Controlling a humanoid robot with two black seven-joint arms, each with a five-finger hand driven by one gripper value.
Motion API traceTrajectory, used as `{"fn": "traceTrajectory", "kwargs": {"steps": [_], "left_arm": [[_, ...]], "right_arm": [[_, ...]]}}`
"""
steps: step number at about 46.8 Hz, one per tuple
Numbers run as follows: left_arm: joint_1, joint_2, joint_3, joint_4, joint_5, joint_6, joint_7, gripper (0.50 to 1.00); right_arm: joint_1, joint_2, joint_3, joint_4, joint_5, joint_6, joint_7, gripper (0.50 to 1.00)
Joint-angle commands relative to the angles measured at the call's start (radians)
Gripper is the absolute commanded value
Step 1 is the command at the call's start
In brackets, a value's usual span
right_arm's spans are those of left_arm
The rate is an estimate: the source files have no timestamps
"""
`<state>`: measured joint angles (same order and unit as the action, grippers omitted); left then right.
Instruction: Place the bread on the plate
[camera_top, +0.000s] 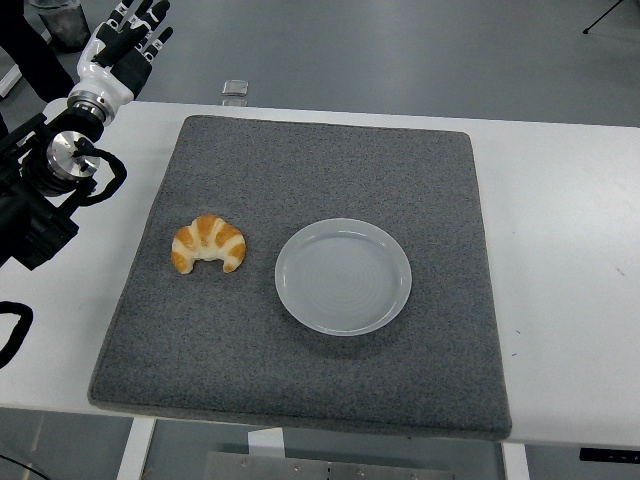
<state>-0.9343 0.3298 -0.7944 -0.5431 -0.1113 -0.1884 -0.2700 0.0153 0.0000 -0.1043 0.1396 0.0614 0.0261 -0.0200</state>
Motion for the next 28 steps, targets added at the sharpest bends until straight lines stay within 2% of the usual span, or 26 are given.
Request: {"fn": "traceTrajectory", "kwargs": {"steps": [1,4,17,28], "left_arm": [[0.002,0.000,0.000,-0.002,-0.001,0.006,-0.005,1.000],[0.000,-0.002,0.001,-0.002,-0.001,0.012,-0.028,1.000],[0.000,-0.003,0.006,-0.002,0.004,0.006,-0.026,1.000],[-0.012,-0.006,0.067,0.006,0.002,0.007,-0.044,1.000]], "right_arm": [[0.000,0.000,0.000,0.000,0.000,0.000,0.000,0.952],[0.000,0.000,0.000,0.000,0.000,0.000,0.000,0.952],[0.000,0.000,0.000,0.000,0.000,0.000,0.000,0.952],[0.000,0.000,0.000,0.000,0.000,0.000,0.000,0.954]]}}
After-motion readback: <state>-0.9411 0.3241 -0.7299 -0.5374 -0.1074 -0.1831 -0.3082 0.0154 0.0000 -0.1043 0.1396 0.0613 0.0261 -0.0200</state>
